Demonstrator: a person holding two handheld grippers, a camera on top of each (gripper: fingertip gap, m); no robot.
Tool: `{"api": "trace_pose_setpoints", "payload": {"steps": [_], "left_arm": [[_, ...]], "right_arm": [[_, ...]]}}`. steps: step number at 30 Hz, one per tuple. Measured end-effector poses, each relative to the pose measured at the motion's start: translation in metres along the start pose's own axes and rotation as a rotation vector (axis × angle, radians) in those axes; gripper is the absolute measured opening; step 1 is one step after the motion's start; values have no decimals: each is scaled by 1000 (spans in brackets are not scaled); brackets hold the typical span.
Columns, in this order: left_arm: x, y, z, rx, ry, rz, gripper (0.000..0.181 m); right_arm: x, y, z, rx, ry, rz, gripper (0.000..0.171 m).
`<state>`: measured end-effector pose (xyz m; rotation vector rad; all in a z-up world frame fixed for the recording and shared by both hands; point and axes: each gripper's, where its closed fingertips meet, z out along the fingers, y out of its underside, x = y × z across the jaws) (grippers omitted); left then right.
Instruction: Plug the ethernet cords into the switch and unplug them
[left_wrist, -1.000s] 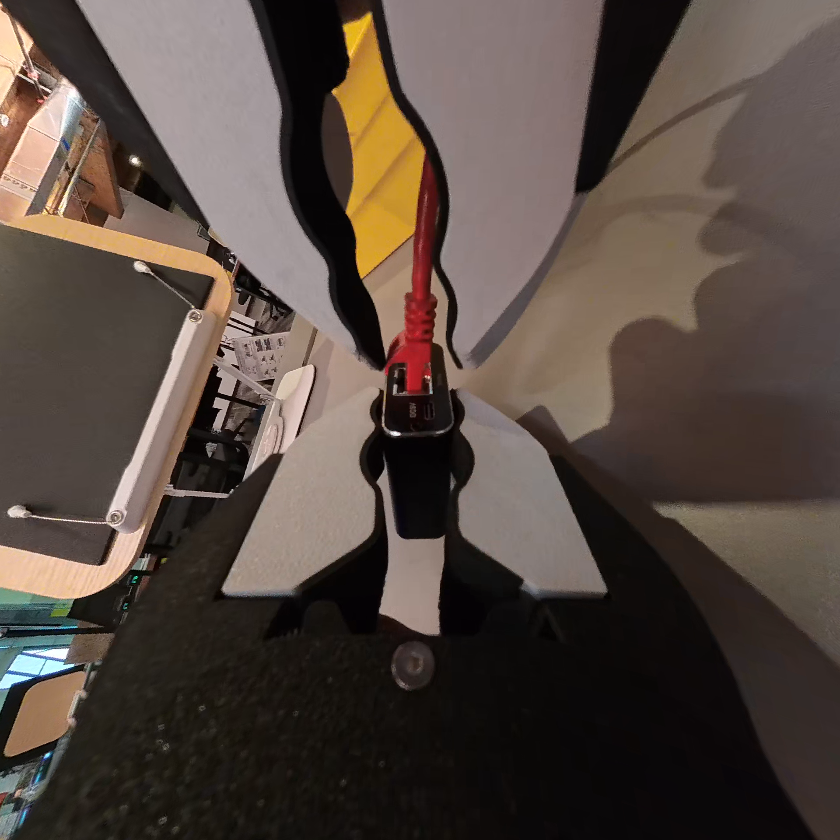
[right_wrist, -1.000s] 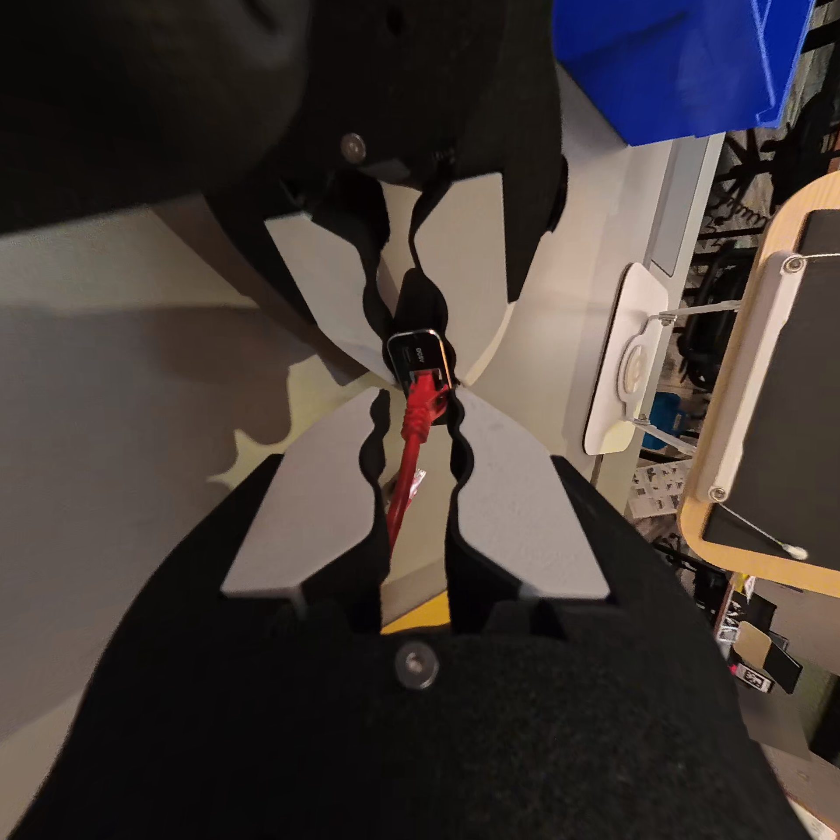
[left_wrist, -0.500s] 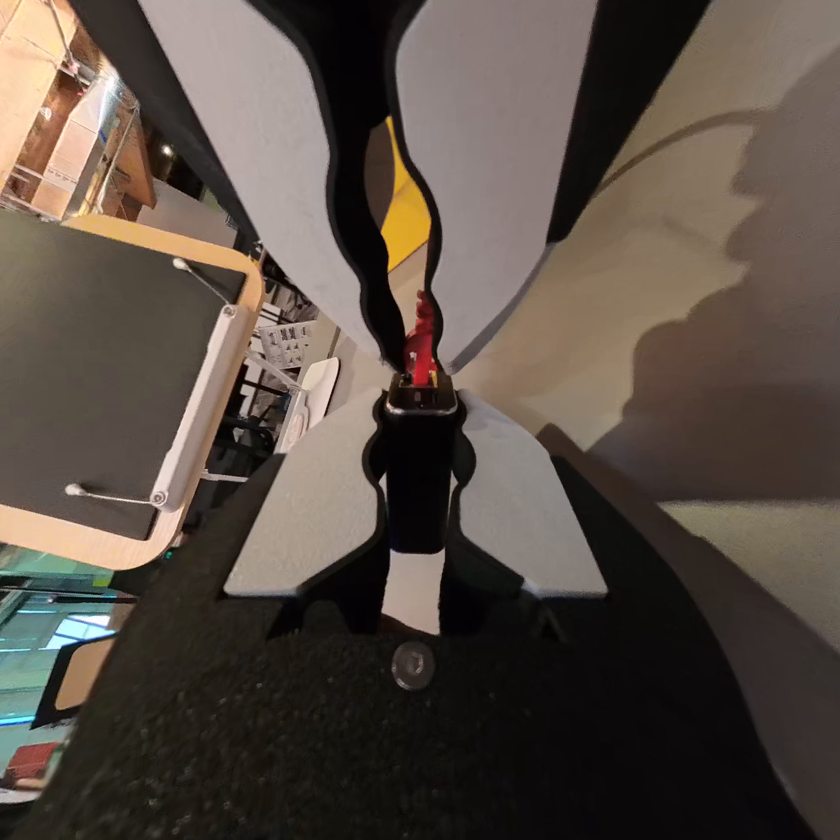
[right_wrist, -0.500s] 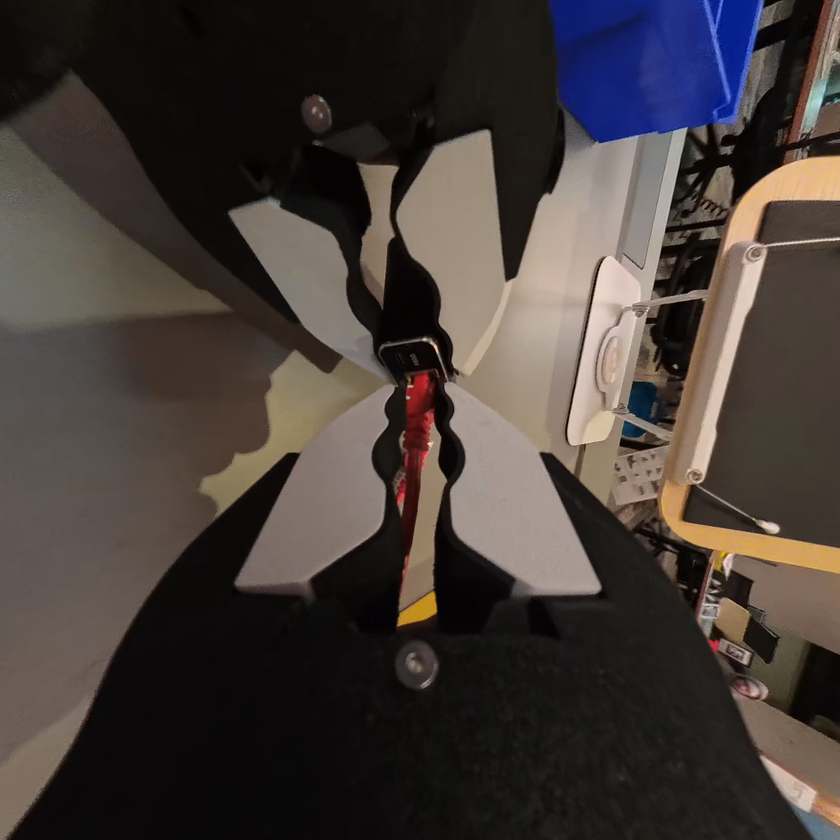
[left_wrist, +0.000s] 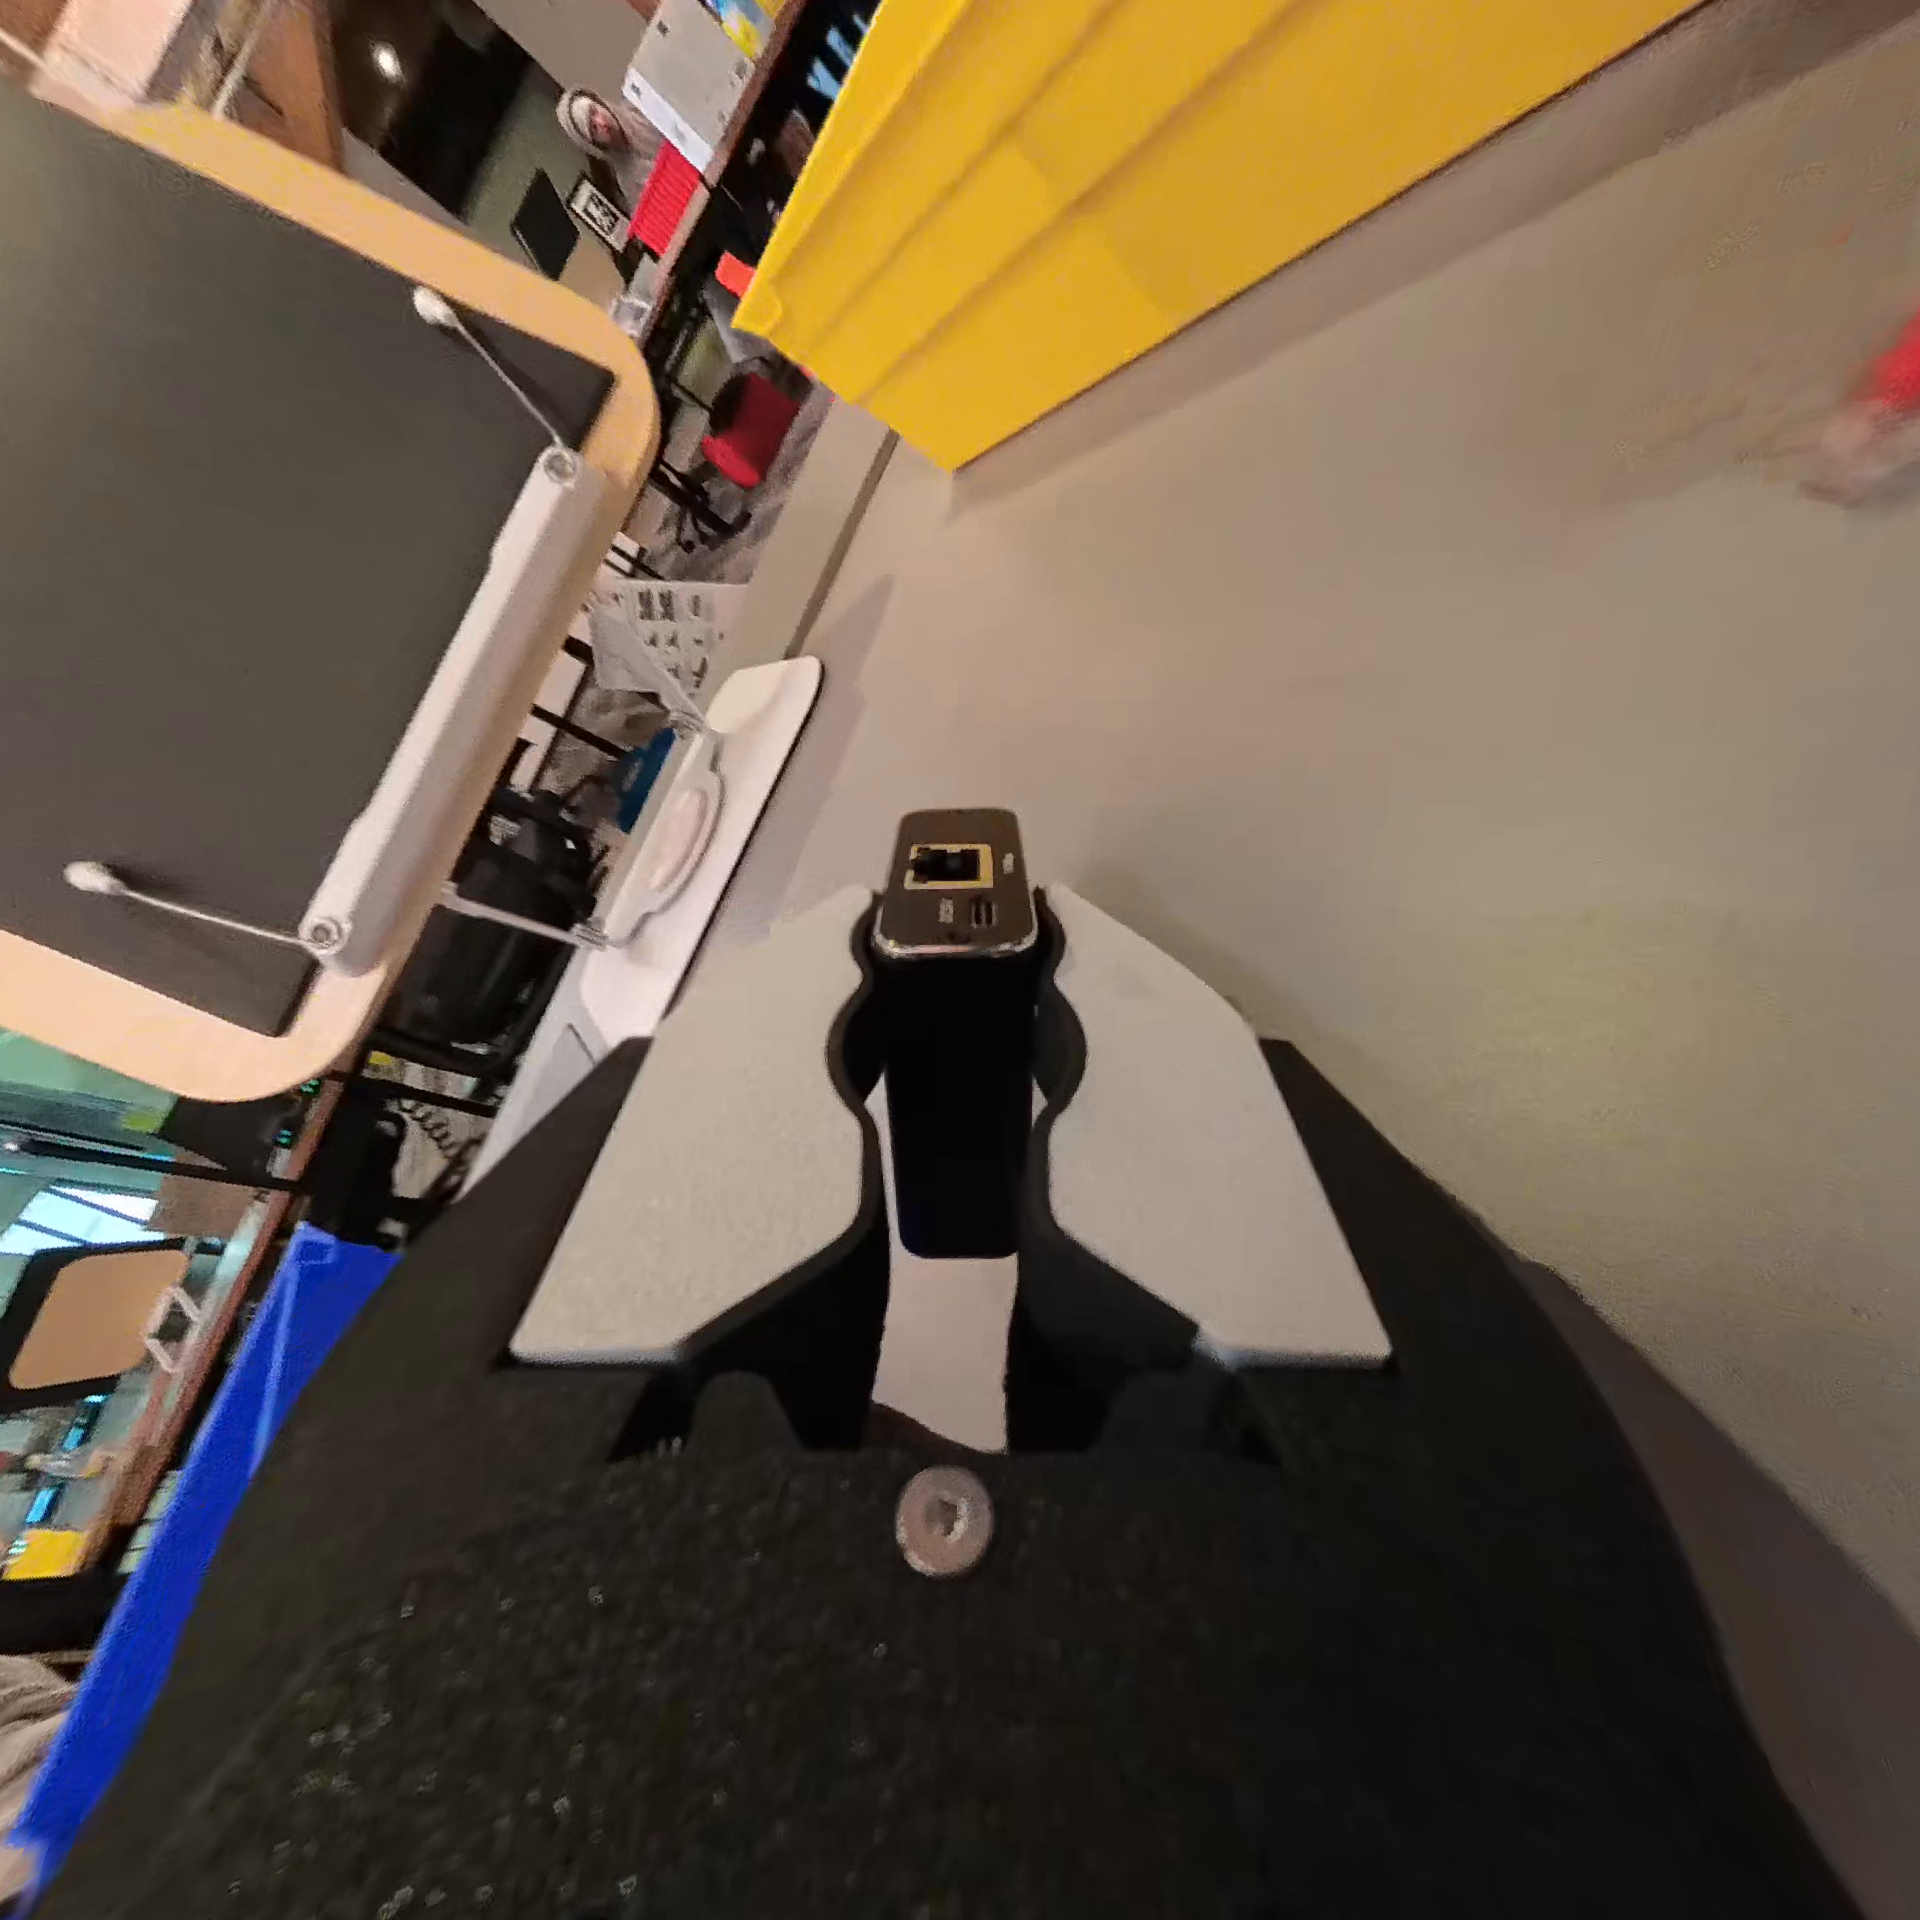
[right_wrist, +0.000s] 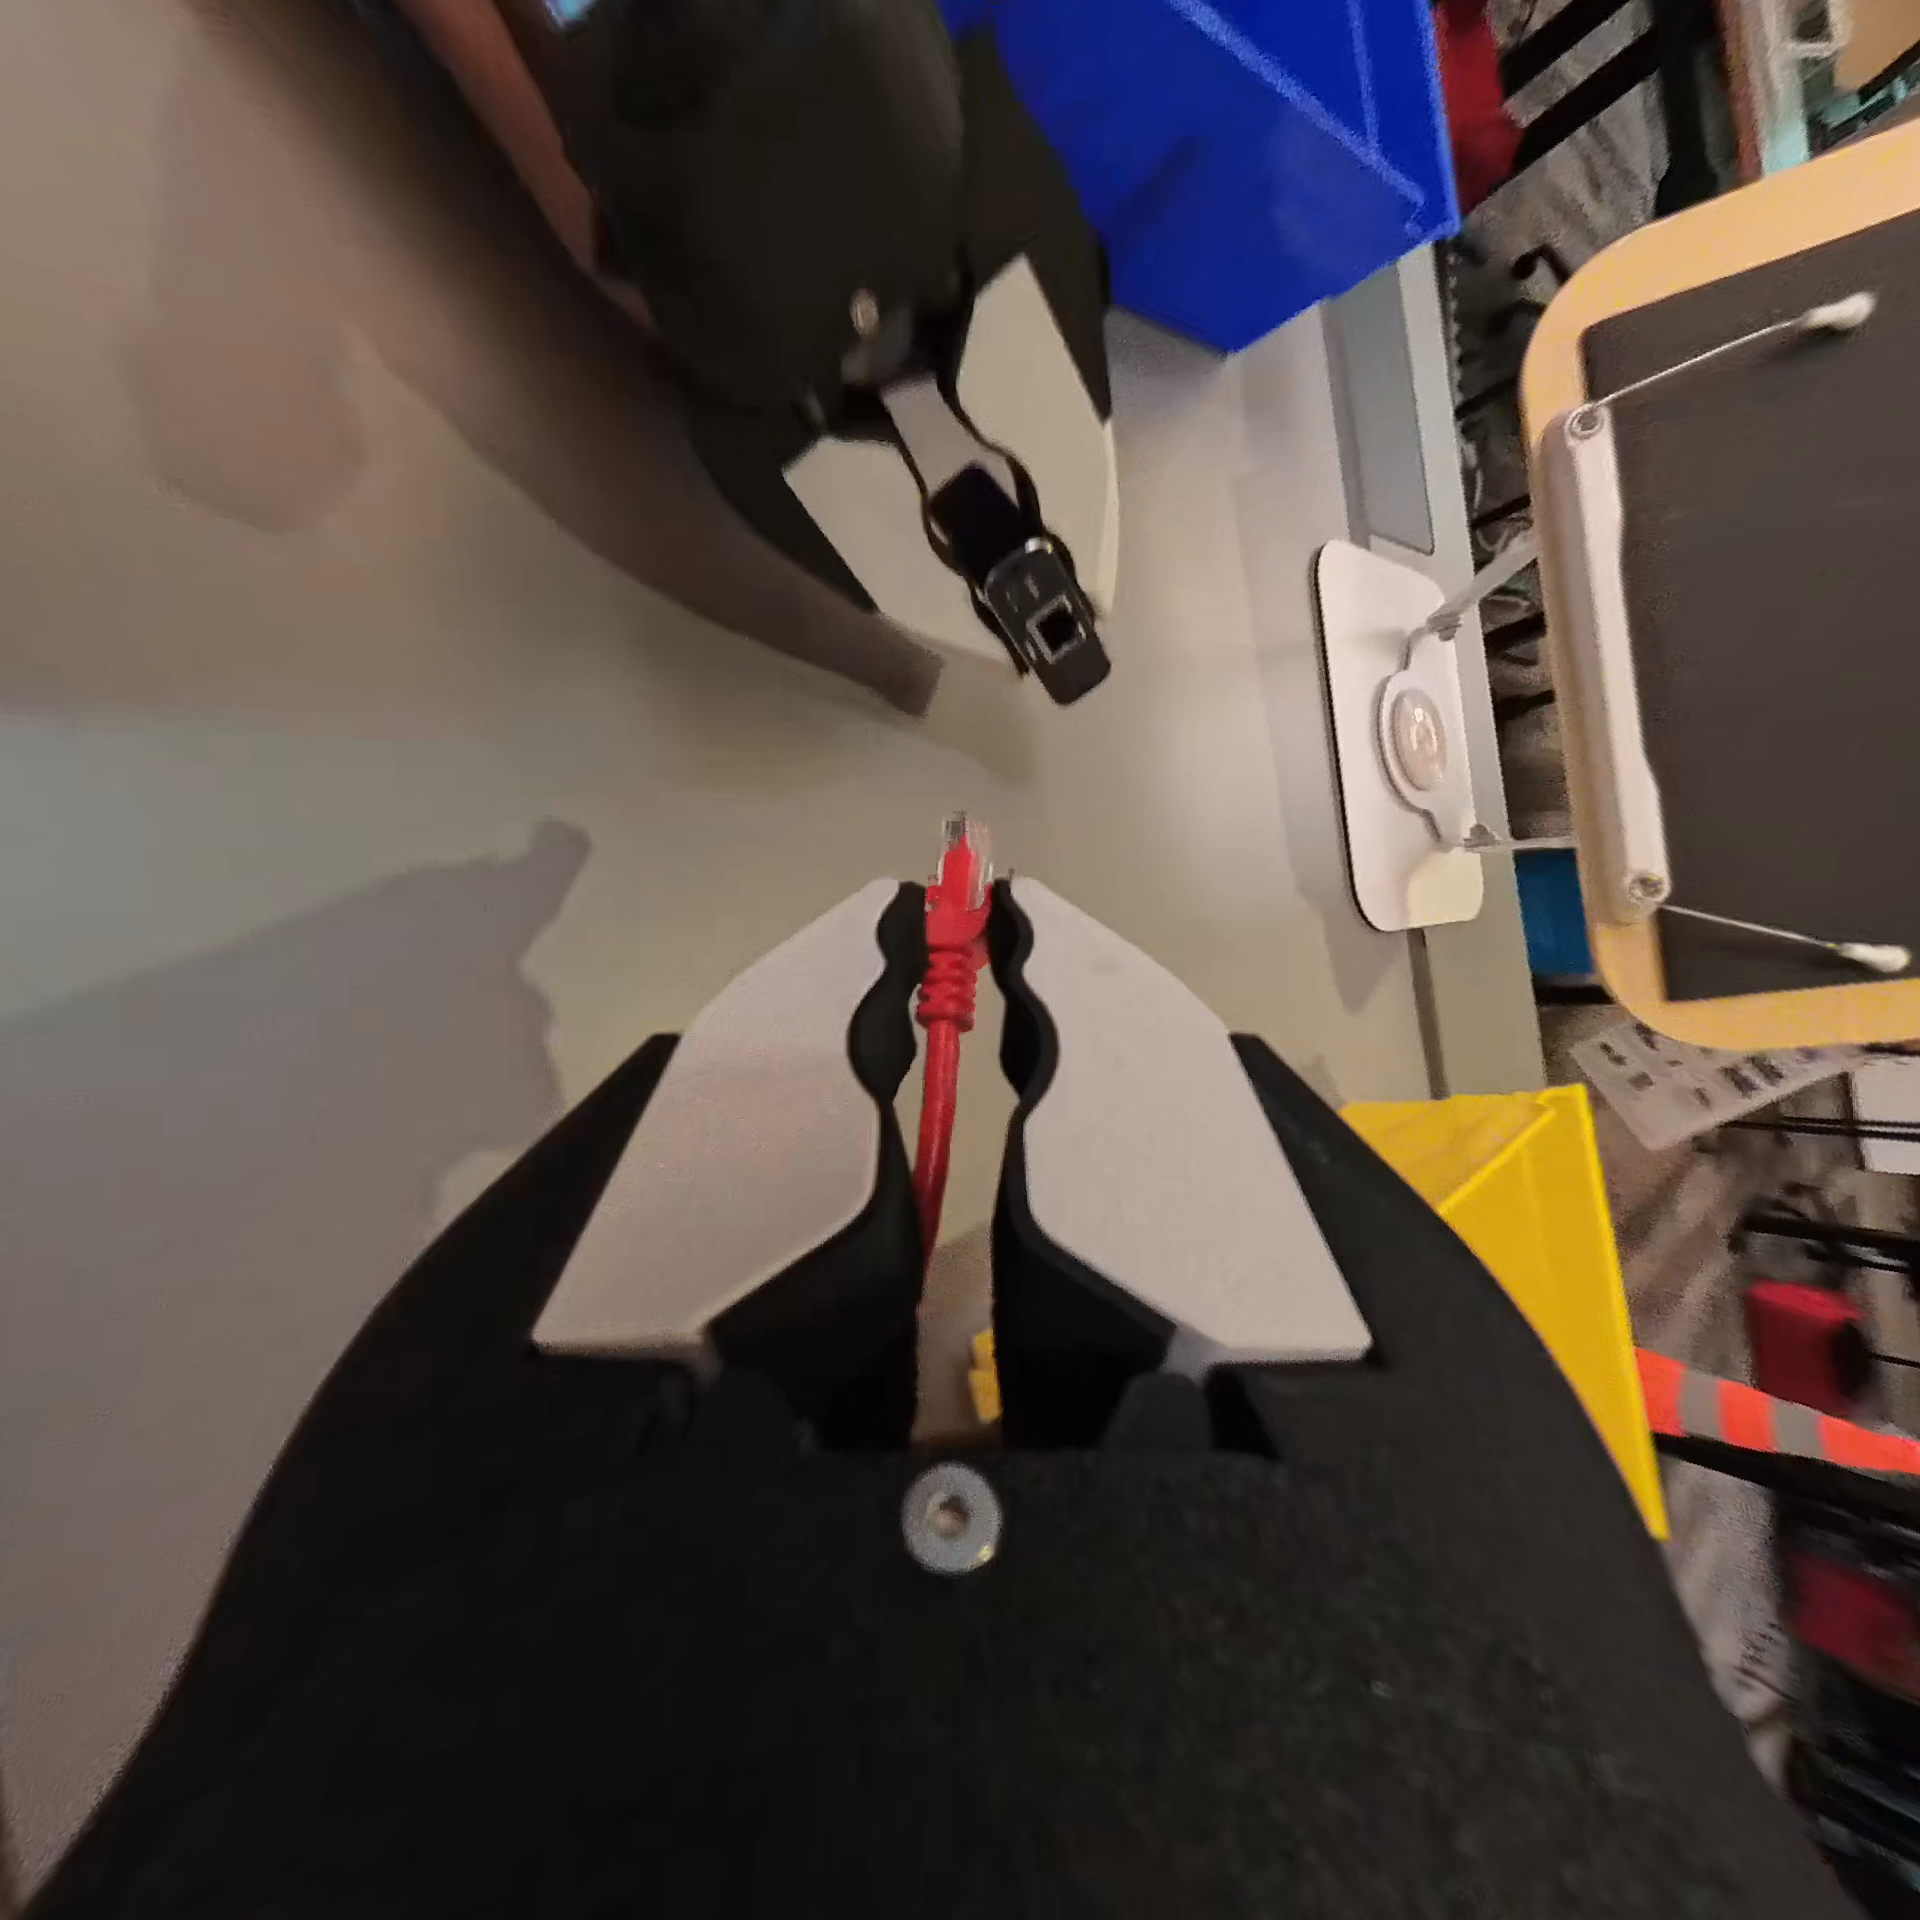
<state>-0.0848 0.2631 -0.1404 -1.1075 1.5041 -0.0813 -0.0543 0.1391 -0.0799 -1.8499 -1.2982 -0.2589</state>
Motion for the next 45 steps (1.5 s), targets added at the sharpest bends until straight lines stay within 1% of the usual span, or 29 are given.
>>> {"api": "trace_pose_setpoints", "payload": {"steps": [3, 4, 6, 8, 10, 12, 14, 17, 18, 20, 22, 24, 26, 28, 30, 32, 34, 35, 36, 39, 42, 45], "left_arm": [[-3, 5, 2, -9, 22, -80, 24], [-2, 5, 2, -9, 33, -98, 24], [0, 5, 2, -9, 42, -103, 24], [2, 3, 2, -6, 43, -80, 24], [5, 1, 1, -1, 47, -71, 24], [9, 1, 1, -4, 65, -74, 24], [12, 2, 2, -7, 81, -78, 24], [14, 2, 2, -7, 93, -82, 24], [14, 2, 2, -6, 93, -78, 24], [16, 3, 3, -11, 96, -65, 24], [17, 4, 3, -16, 97, -57, 24], [18, 4, 4, -18, 102, -56, 24], [18, 4, 4, -19, 103, -56, 24], [18, 4, 3, -20, 103, -56, 24], [16, 3, 2, -14, 94, -59, 24], [13, 1, 1, -3, 85, -63, 24], [12, 0, 0, 5, 83, -66, 24], [13, -1, 0, 7, 85, -65, 24], [14, -1, 0, 10, 88, -62, 24], [18, -3, -1, 14, 95, -43, 24], [20, -4, -1, 16, 98, -29, 24], [19, -6, -2, 25, 90, -29, 24]], "right_arm": [[-15, -16, -6, 106, 11, 84, 13], [-23, -15, -3, 105, 24, 87, 14], [-38, -4, 5, 39, 69, 56, 14], [-39, 3, 3, 12, 150, 55, 14], [-14, 0, -20, 69, 246, 142, 14], [24, -1, -53, 122, 350, 227, 13], [67, 9, -89, 131, 460, 269, 14], [128, 35, -137, 151, 618, 342, 13], [147, 46, -150, 140, 688, 322, 13], [171, 69, -154, 38, 745, 196, 14], [183, 91, -135, -77, 730, 50, 14], [185, 121, -99, -192, 660, -50, 14], [171, 150, -56, -247, 519, -59, 14], [154, 171, -24, -291, 421, -78, 14], [130, 188, -2, -364, 272, -16, 14], [114, 193, 7, -392, 190, 70, 15], [102, 193, 10, -415, 104, 227, 17], [98, 188, 10, -397, 77, 313, 19], [94, 180, 9, -370, 35, 399, 27], [92, 152, -6, -253, -48, 625, 27], [105, 137, -31, -137, -2, 730, 27], [119, 142, -59, -119, 152, 761, 27]]}}
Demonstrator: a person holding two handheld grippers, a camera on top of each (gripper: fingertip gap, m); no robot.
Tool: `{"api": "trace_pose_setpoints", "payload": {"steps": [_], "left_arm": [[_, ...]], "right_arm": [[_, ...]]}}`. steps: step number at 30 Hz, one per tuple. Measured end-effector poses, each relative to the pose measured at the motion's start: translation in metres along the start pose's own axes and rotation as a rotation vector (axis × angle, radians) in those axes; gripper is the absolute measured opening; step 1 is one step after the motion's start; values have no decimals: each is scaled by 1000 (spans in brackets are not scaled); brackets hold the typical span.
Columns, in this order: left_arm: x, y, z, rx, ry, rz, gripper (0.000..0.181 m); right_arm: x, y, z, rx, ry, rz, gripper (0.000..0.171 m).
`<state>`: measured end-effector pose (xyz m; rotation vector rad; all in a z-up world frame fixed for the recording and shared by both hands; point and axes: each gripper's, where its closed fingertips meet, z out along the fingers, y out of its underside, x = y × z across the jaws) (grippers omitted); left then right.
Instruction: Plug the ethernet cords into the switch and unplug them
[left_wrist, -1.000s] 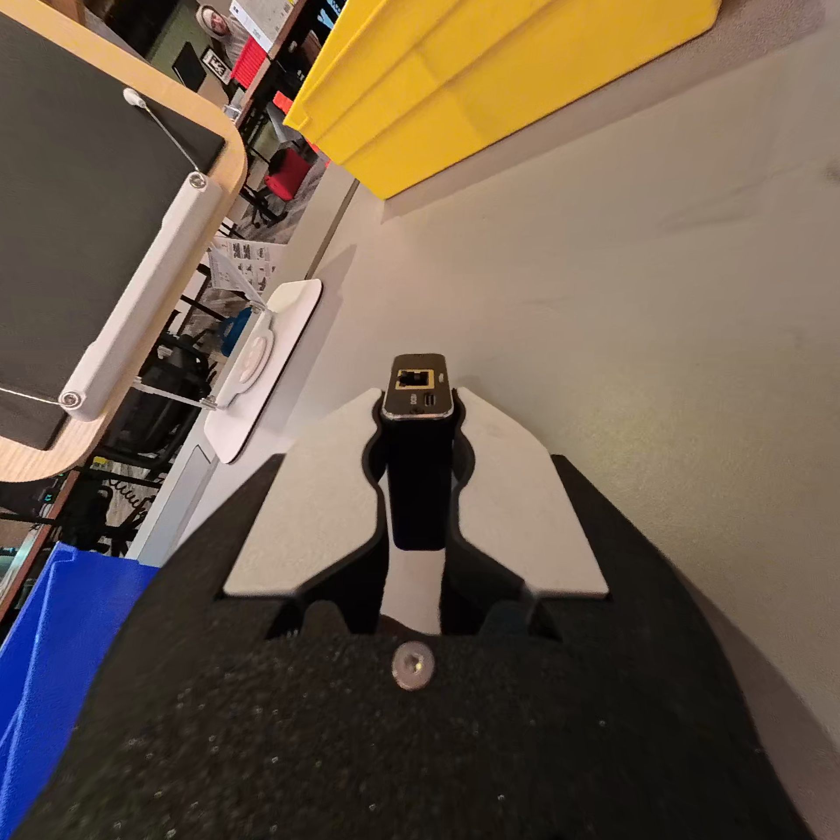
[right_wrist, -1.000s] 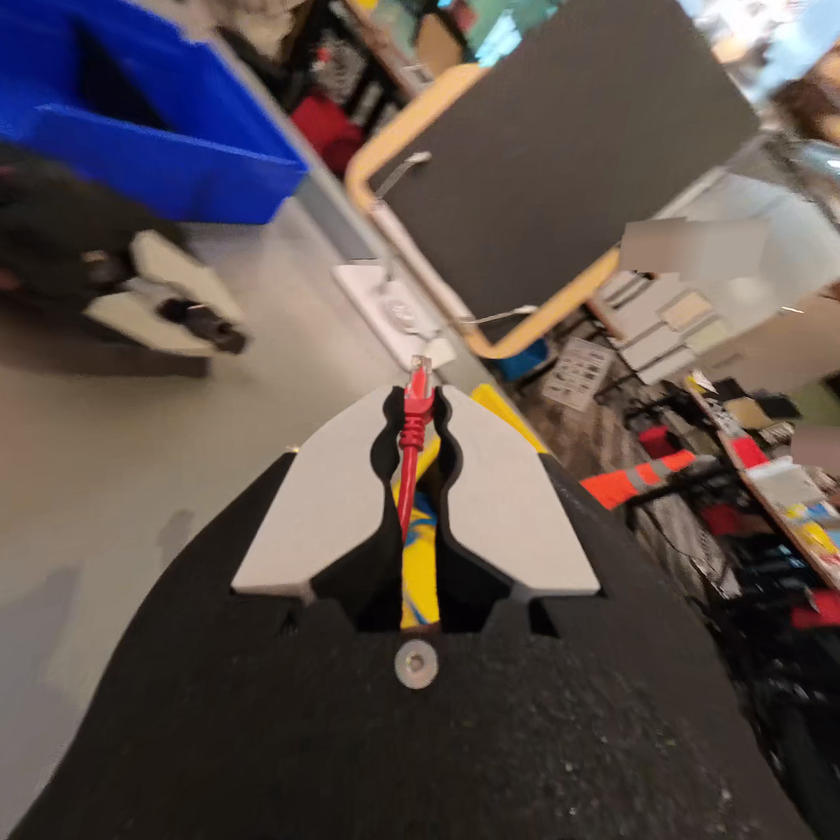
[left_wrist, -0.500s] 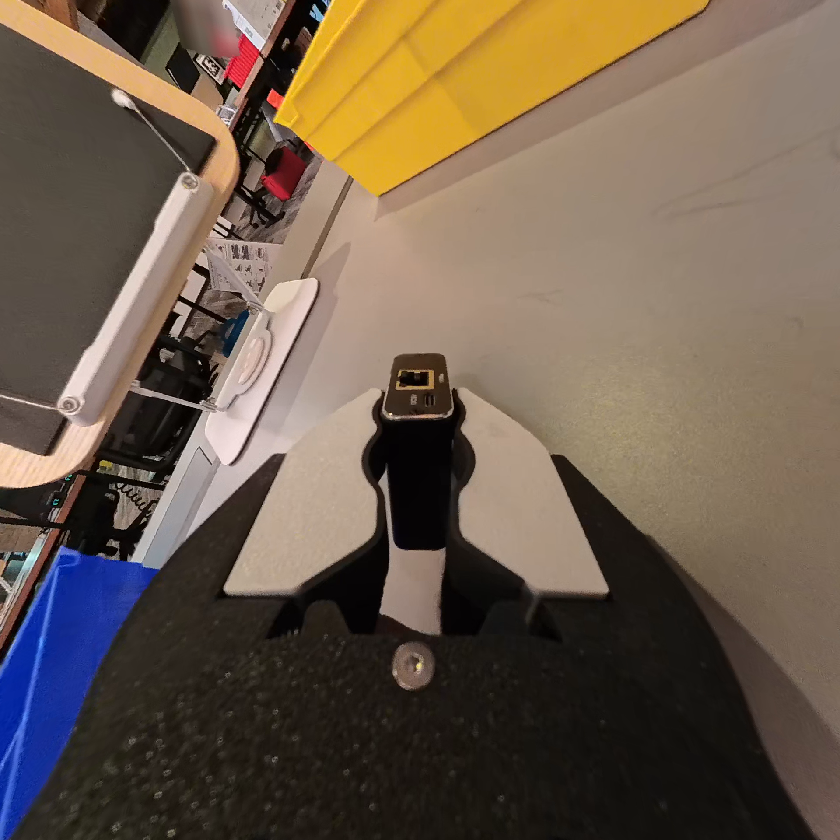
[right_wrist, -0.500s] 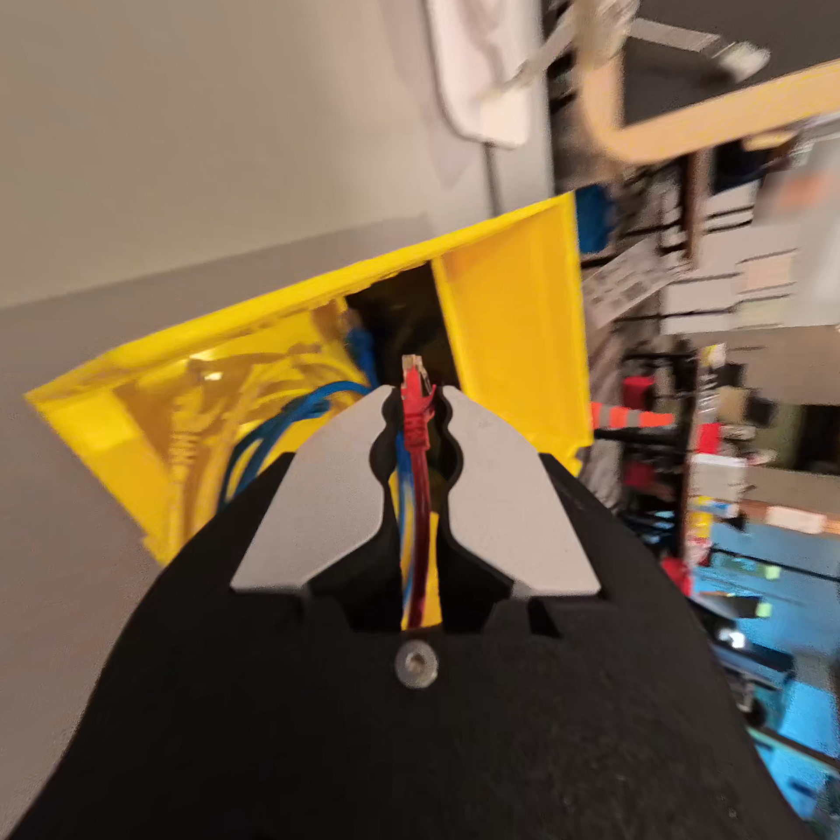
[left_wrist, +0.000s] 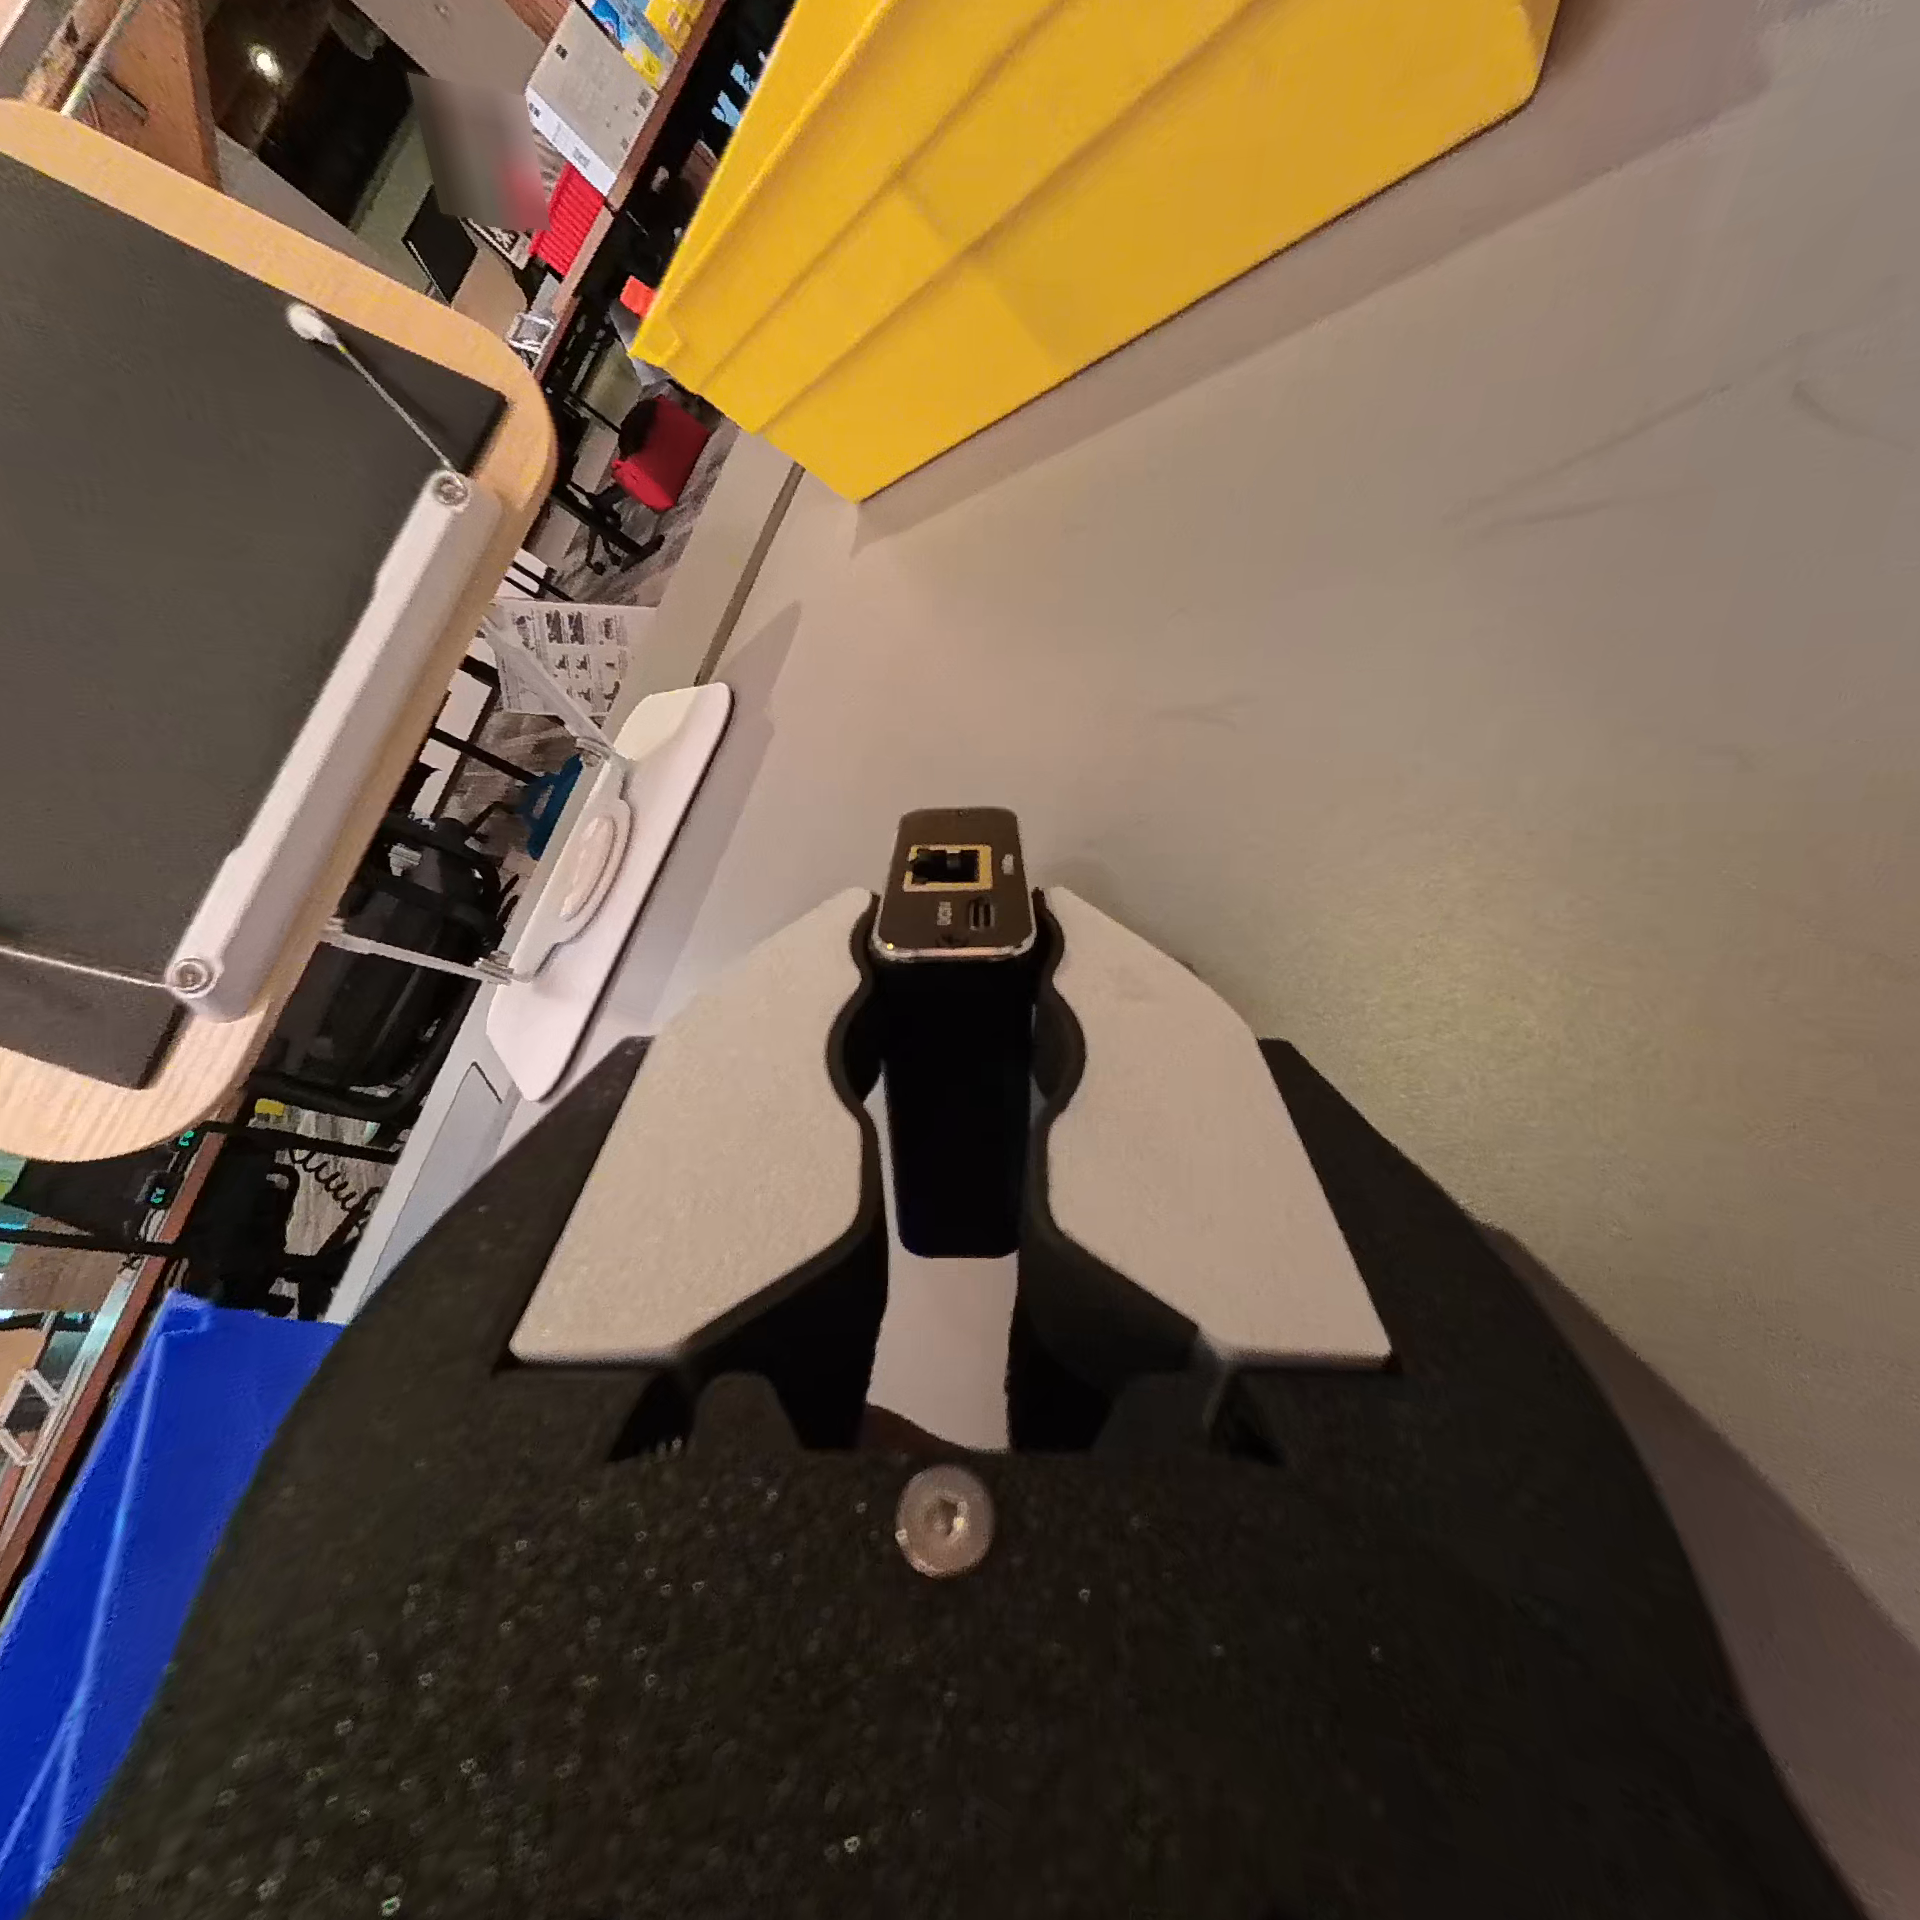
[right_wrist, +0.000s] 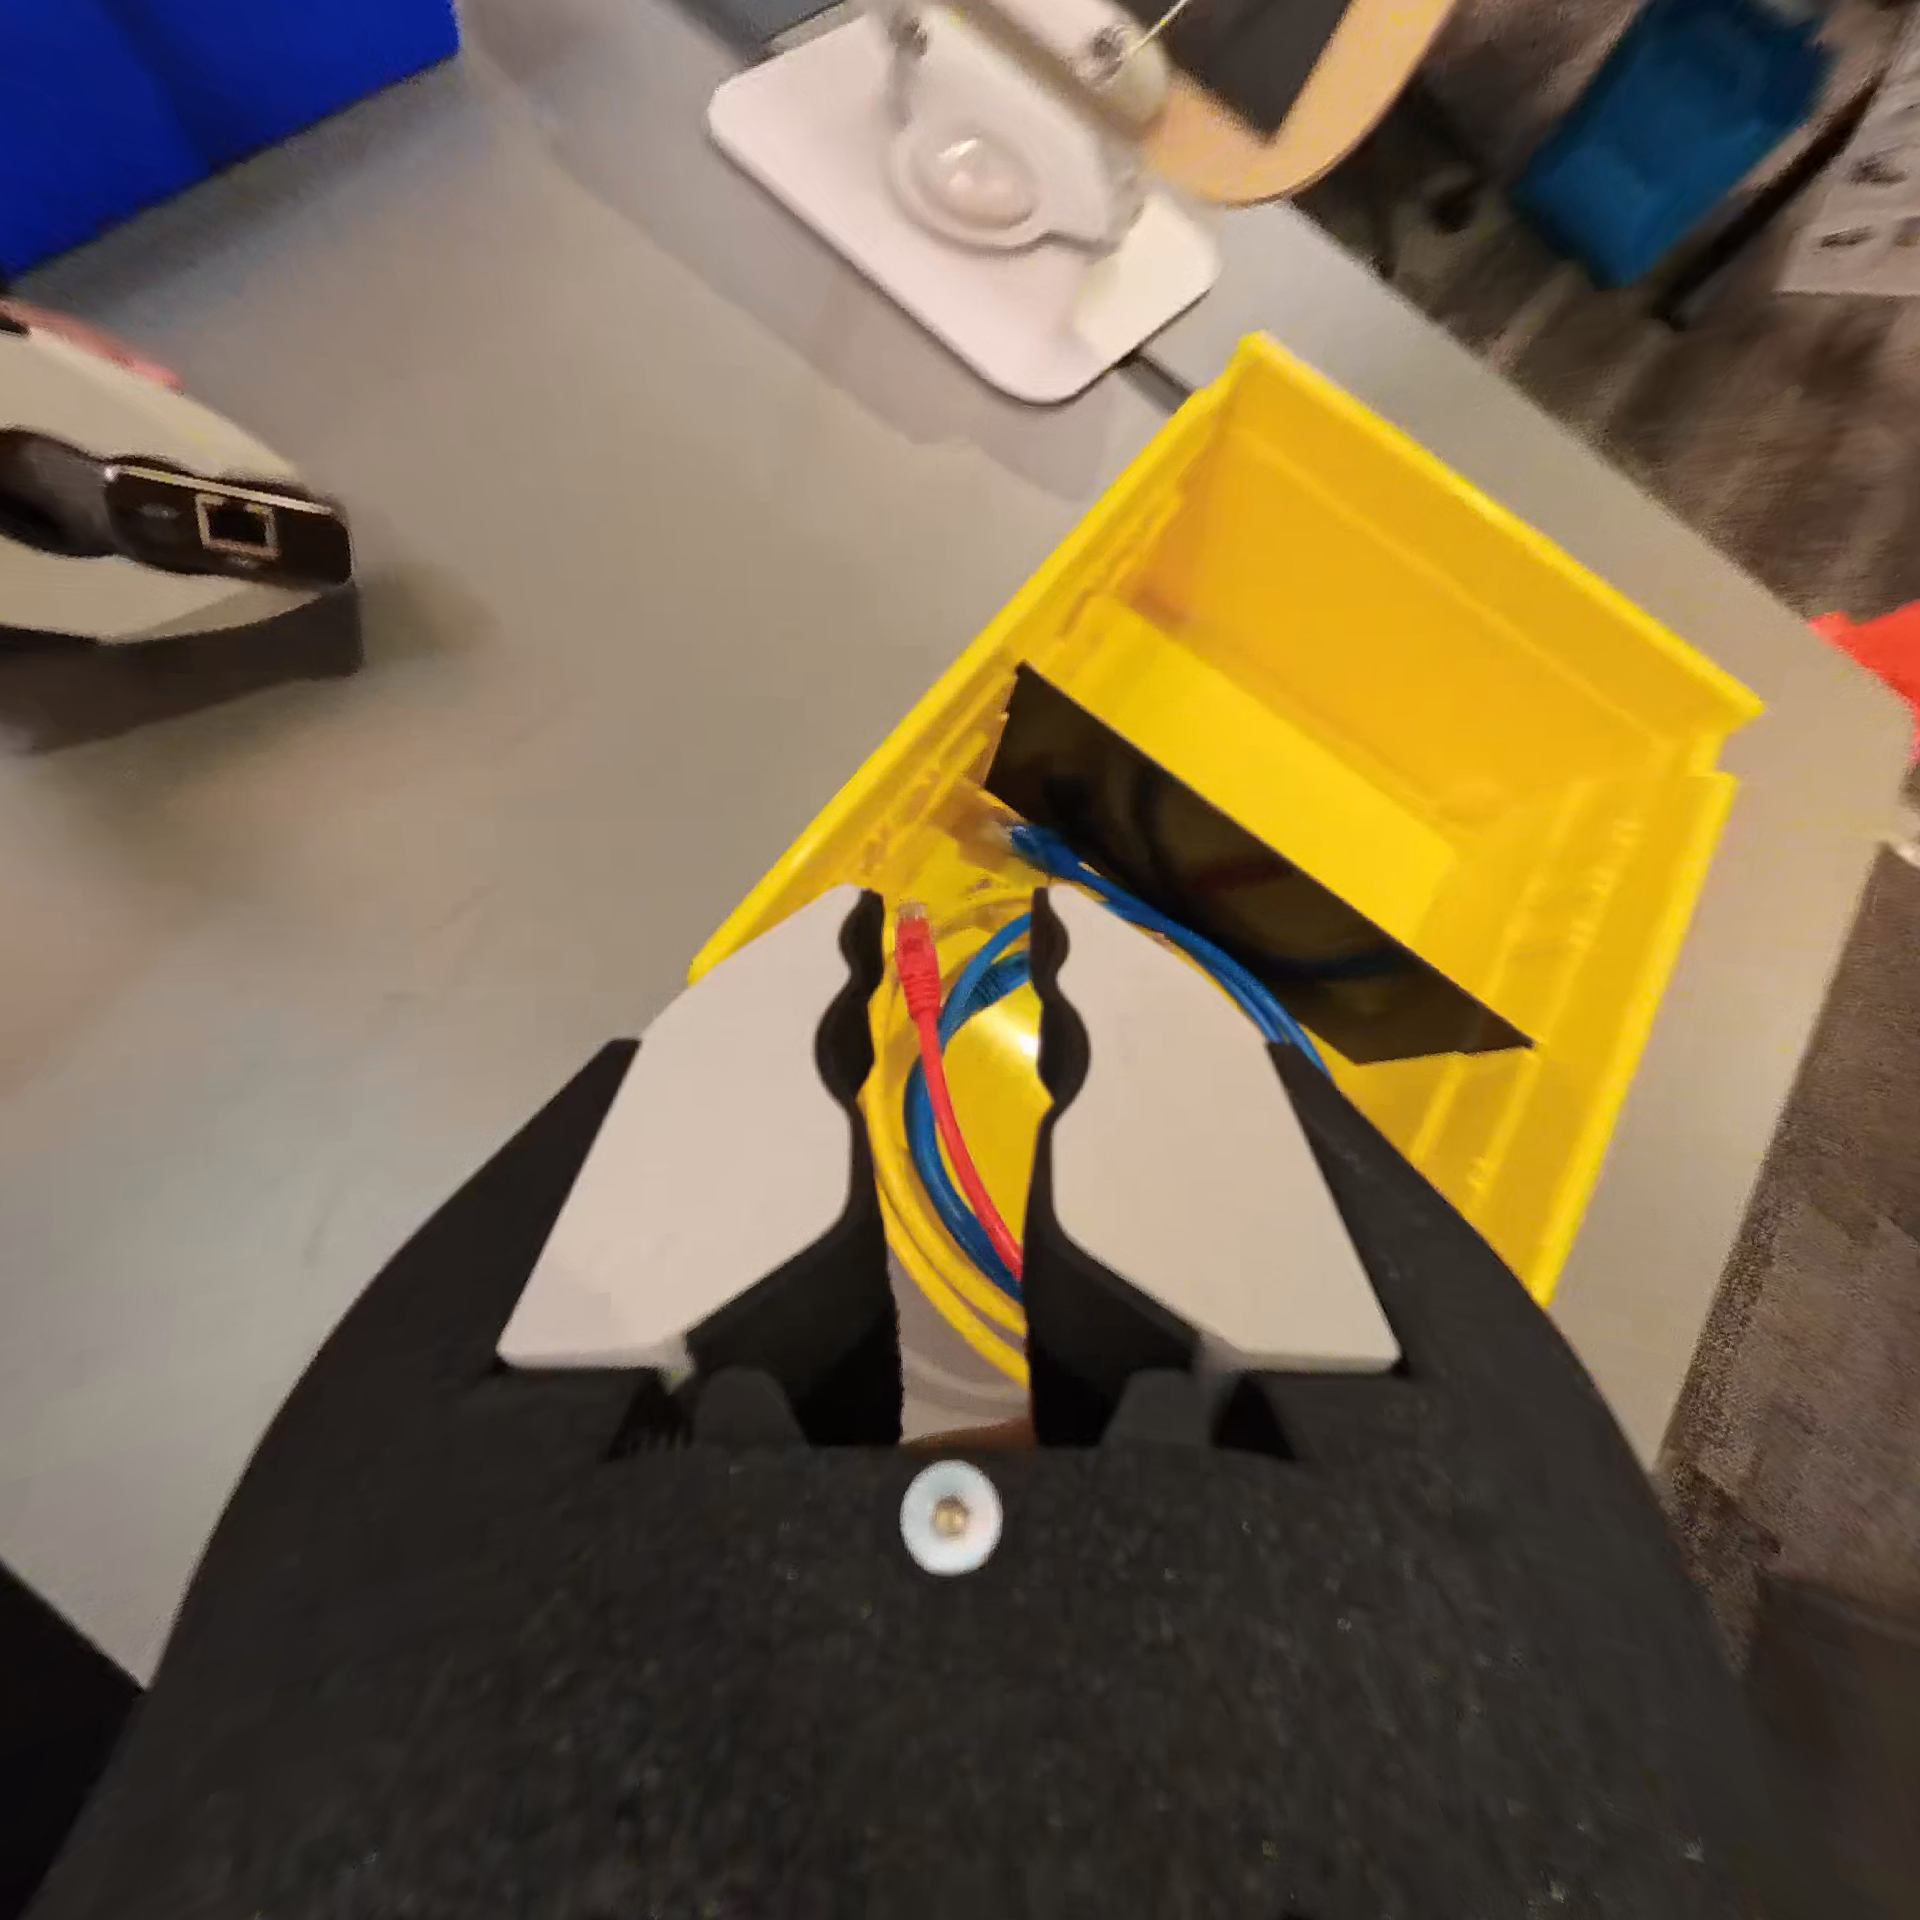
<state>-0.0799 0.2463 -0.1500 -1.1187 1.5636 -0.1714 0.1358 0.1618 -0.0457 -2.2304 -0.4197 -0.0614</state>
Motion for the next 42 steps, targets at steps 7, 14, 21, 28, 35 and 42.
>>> {"api": "trace_pose_setpoints", "payload": {"steps": [7, 14, 21, 28, 35, 42], "left_arm": [[-5, -42, -25, 269, -32, 9, 24], [9, -93, -75, 616, -81, 134, 24], [23, -106, -90, 702, -4, 100, 24], [27, -99, -76, 621, -2, 85, 39], [7, -80, -56, 523, -45, -33, 27], [8, -60, -35, 379, 37, -159, 26]], "right_arm": [[-119, -33, -10, 318, -475, 372, 47], [-220, -44, 29, 268, -870, 506, 81], [-253, -44, 36, 264, -1058, 429, 86], [-239, -31, 53, 171, -944, 411, 74], [-111, -71, 21, 253, -324, 213, 74], [78, -51, 63, -100, 191, 68, 74]]}}
